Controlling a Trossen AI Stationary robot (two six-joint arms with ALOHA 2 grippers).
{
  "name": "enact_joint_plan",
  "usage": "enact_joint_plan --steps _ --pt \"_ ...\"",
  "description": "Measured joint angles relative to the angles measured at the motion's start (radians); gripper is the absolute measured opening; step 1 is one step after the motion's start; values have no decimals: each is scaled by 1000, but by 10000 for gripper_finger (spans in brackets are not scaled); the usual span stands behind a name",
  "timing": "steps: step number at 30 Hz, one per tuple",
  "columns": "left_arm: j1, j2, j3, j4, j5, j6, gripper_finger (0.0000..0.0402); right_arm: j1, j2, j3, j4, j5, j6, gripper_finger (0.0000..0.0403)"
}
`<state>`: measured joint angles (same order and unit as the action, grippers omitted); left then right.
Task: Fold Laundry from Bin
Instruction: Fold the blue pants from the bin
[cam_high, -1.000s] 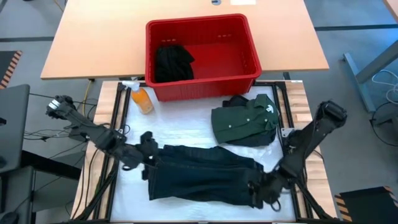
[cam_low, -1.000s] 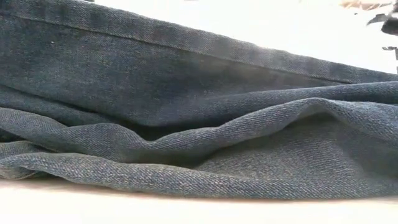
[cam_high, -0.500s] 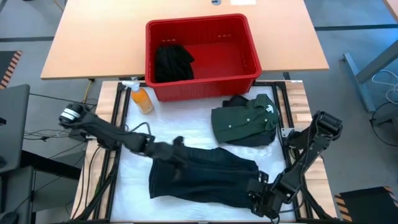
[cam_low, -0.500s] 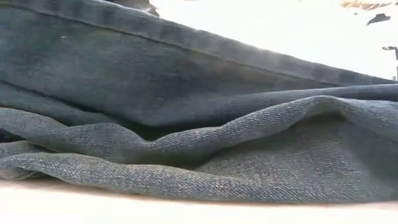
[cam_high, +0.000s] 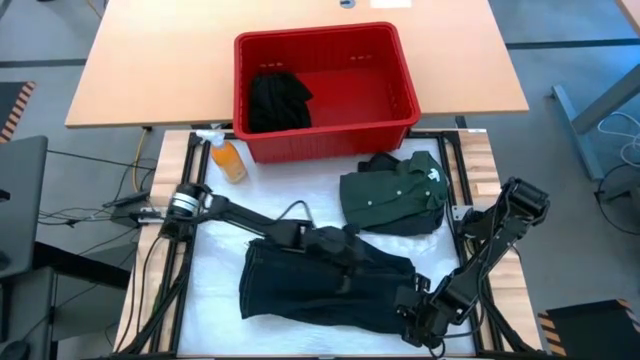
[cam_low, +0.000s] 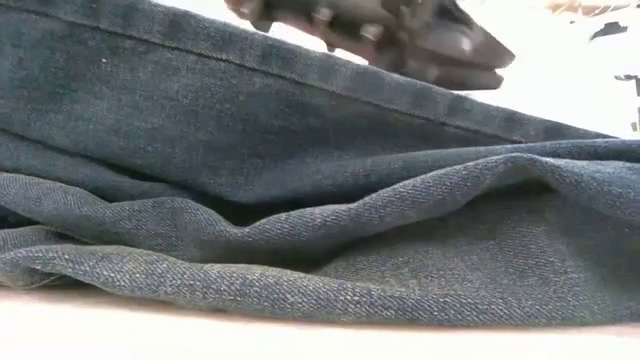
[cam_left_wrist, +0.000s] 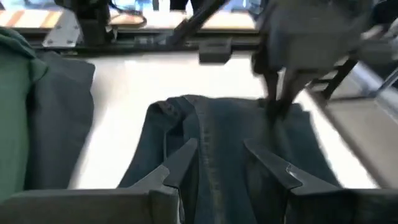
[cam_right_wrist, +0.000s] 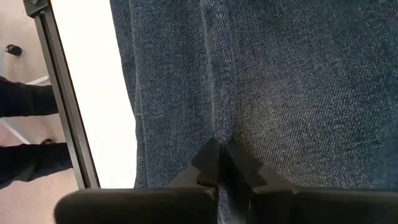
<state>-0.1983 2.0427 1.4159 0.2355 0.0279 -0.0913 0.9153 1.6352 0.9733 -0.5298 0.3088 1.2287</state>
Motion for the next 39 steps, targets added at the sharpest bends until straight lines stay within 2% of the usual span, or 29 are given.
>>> enact_joint_plan --steps 5,10,15,20,23,27,32,36,39 --pt "3 119 176 -197 39 101 137 -1 0 0 -1 0 -4 24" --pt "2 221 278 -226 35 131 185 -1 0 0 3 0 0 31" --pt "9 265 312 -220 -60 47 215 -3 0 0 11 -1 1 26" --pt "23 267 312 -229 -26 7 212 -4 0 0 15 -14 -3 27" --pt "26 267 312 -226 40 -7 194 -7 0 0 12 -16 -5 26" --pt "24 267 312 -225 99 -25 146 -16 0 0 10 -24 -6 27" --pt "18 285 312 -250 43 -41 84 -32 0 0 11 -26 -7 26" --pt "38 284 312 -269 41 -95 16 -35 -1 8 5 -29 -7 26" --pt "59 284 312 -274 36 -123 6 -32 -1 32 4 -55 -10 25"
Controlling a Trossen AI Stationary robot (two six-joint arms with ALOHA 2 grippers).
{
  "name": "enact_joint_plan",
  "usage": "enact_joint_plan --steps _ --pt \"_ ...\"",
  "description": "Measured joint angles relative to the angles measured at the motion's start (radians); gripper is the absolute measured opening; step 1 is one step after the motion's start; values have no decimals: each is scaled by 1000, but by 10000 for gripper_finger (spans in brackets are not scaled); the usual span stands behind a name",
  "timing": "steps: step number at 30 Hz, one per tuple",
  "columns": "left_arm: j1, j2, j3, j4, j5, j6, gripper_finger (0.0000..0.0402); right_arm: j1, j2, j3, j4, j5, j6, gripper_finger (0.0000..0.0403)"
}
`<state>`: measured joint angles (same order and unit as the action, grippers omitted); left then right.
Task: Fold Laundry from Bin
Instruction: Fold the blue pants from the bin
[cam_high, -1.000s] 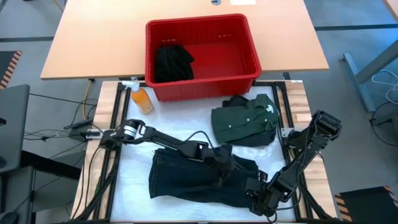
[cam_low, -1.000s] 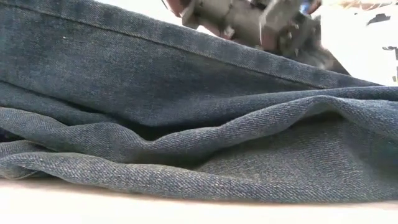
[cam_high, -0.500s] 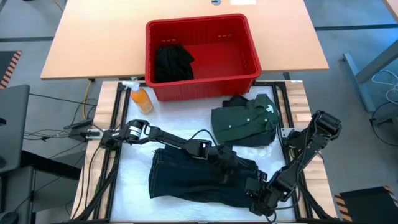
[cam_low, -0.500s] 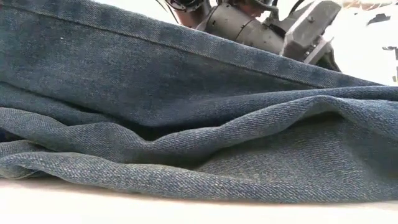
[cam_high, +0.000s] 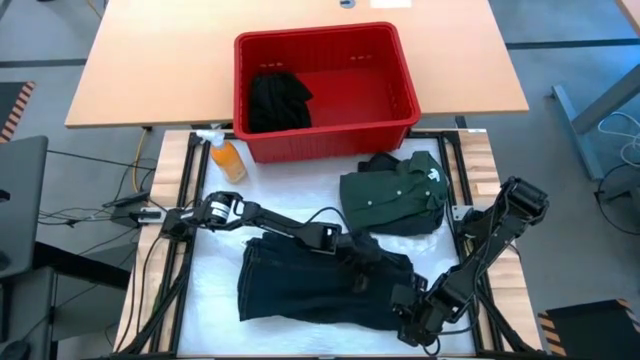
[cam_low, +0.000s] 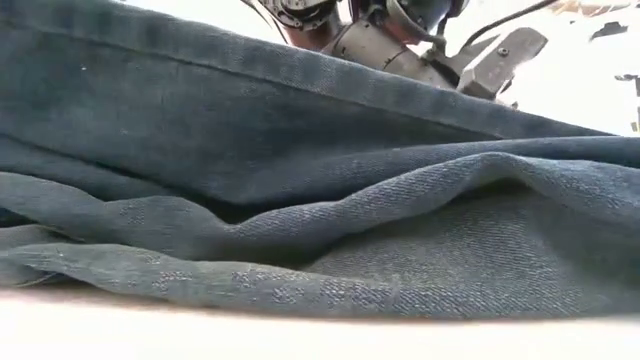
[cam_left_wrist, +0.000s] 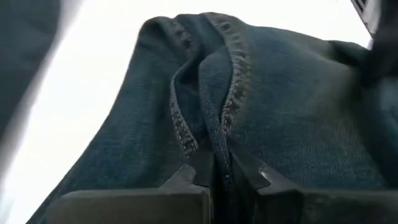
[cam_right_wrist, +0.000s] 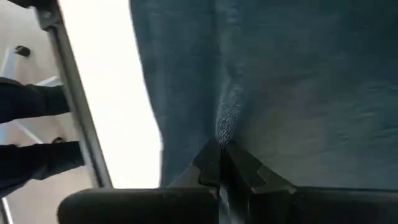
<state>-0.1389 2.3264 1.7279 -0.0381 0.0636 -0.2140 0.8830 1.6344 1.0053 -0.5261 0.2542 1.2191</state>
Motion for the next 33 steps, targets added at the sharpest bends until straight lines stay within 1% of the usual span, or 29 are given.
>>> enact_joint_plan --steps 7,13,16,23,28,31,33 --pt "64 -2 0 5 10 -57 2 30 0 74 -30 -10 3 25" --pt "93 -2 0 1 90 -55 2 65 0 140 -211 -23 87 26" --pt "94 -4 0 -17 102 -46 1 91 0 149 -260 -38 136 31" --pt "94 -12 0 -75 139 -13 0 131 0 149 -259 -39 198 50" --pt "94 -29 0 -96 143 30 0 96 -5 168 -232 -47 190 65" --pt "98 -35 0 -114 139 35 0 74 -5 214 -232 -52 140 83" --pt "100 -36 0 -127 141 35 0 67 -6 242 -232 -51 138 100"
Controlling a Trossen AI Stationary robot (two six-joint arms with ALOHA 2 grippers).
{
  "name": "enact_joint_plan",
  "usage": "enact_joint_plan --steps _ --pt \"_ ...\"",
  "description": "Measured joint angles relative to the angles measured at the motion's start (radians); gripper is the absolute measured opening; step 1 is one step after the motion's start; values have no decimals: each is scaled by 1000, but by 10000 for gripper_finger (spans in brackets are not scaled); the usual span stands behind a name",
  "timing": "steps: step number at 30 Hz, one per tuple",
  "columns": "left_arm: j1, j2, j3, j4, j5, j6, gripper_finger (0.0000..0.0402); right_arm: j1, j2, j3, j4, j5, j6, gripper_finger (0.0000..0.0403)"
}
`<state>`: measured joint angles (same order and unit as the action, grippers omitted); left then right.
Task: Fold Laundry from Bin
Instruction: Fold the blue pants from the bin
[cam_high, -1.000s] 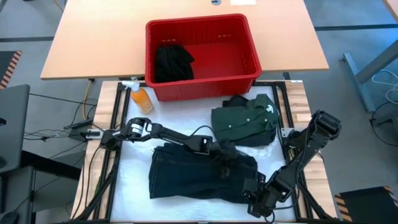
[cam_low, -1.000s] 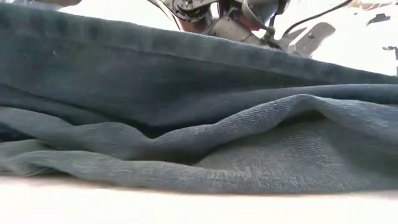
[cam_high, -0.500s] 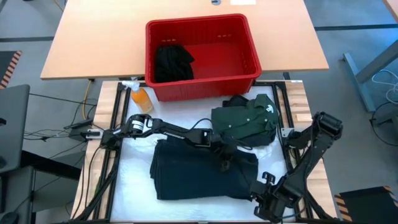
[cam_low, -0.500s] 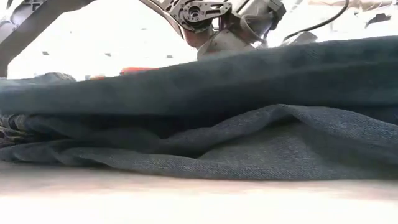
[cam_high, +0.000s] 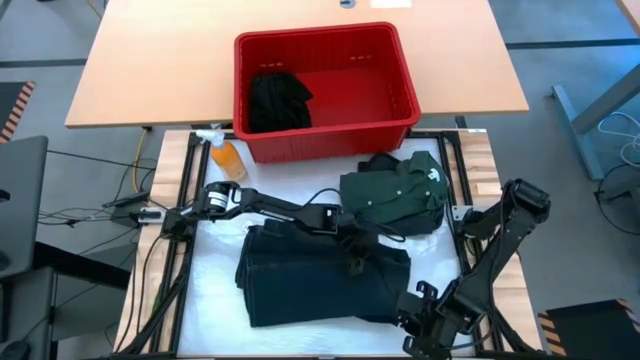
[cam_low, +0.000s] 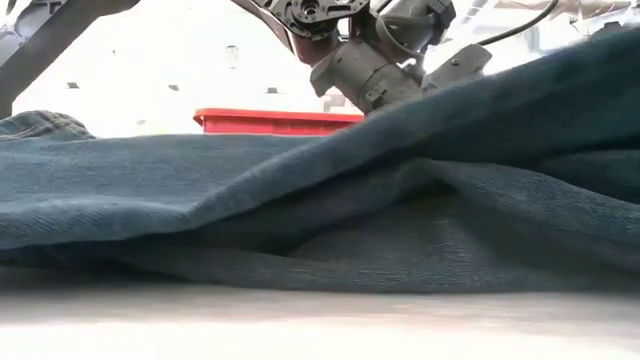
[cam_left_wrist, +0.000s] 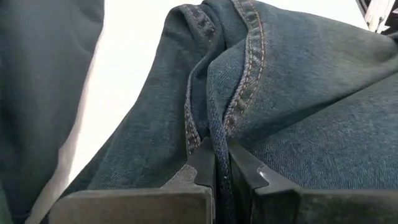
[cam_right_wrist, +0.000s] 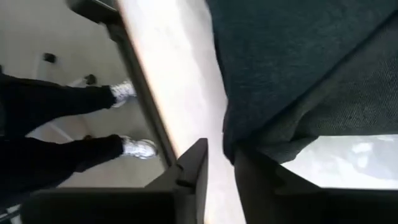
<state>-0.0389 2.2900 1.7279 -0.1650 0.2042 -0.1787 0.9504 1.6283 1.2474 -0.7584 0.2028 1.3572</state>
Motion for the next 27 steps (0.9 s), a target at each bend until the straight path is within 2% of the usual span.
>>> enact_joint_plan --steps 4,8,12,15,19,23,27 --pt "3 -1 0 -30 -10 2 0 21 0 30 -10 0 9 141" --pt "10 -1 -1 -43 -19 13 0 72 -2 29 -107 6 107 178" --pt "12 -1 -1 -53 -15 16 0 138 5 29 -213 125 208 205" --pt "12 -1 -1 -54 3 16 0 181 13 -12 -315 254 320 212" --pt "11 -1 -1 -55 17 15 0 194 12 -119 -255 292 416 212" --pt "11 -1 -1 -58 21 3 0 183 14 -188 -165 361 422 212" --pt "11 -1 -1 -69 25 0 0 164 13 -206 -140 379 342 212"
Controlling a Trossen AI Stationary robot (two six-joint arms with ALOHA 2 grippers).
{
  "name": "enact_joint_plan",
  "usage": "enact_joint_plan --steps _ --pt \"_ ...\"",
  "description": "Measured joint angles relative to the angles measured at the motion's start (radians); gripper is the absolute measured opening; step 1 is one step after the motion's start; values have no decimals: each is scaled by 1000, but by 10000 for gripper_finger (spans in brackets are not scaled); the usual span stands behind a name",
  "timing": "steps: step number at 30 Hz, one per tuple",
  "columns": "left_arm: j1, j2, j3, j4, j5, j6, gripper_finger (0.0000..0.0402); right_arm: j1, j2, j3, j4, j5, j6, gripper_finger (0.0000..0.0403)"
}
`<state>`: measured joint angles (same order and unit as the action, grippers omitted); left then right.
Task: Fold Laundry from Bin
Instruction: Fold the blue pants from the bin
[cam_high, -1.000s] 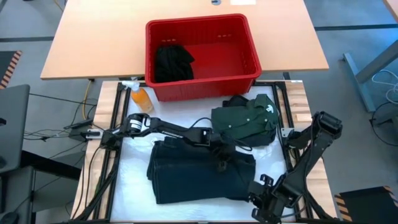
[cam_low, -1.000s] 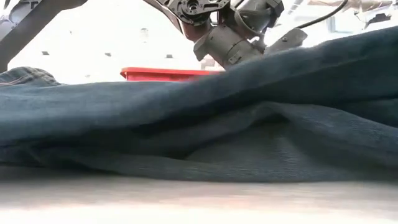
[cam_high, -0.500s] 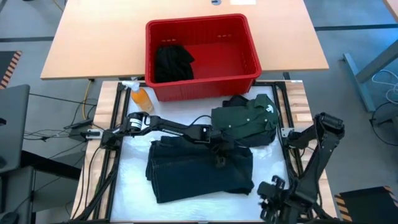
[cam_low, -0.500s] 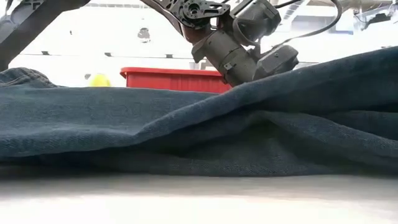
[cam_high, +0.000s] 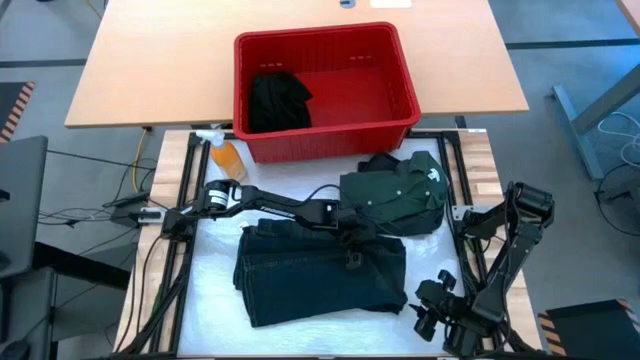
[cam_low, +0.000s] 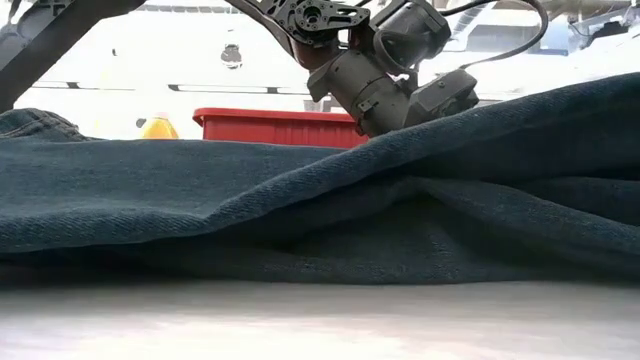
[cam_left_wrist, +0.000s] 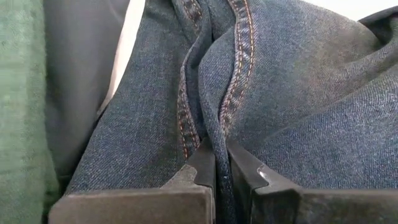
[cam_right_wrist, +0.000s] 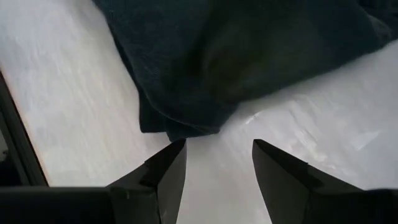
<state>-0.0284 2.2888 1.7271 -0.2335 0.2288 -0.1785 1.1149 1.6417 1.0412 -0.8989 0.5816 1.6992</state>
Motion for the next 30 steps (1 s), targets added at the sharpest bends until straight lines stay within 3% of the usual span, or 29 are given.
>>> enact_joint_plan --steps 5,10,12,17,23,30 --pt "0 0 0 -2 -1 -10 0 -29 0 -73 170 -1 -80 212" --pt "-1 0 0 -3 -2 -17 0 -80 0 -112 179 -5 -52 198" --pt "-1 0 0 -7 -6 -17 0 -97 0 -113 190 -19 -69 166" --pt "-1 0 0 -8 -18 -21 0 -110 0 -114 282 -86 -185 29" --pt "6 0 0 -11 -23 -28 0 -78 0 -87 377 -170 -172 37" --pt "23 0 1 -15 -30 -49 0 -48 1 -40 373 -165 -136 27"
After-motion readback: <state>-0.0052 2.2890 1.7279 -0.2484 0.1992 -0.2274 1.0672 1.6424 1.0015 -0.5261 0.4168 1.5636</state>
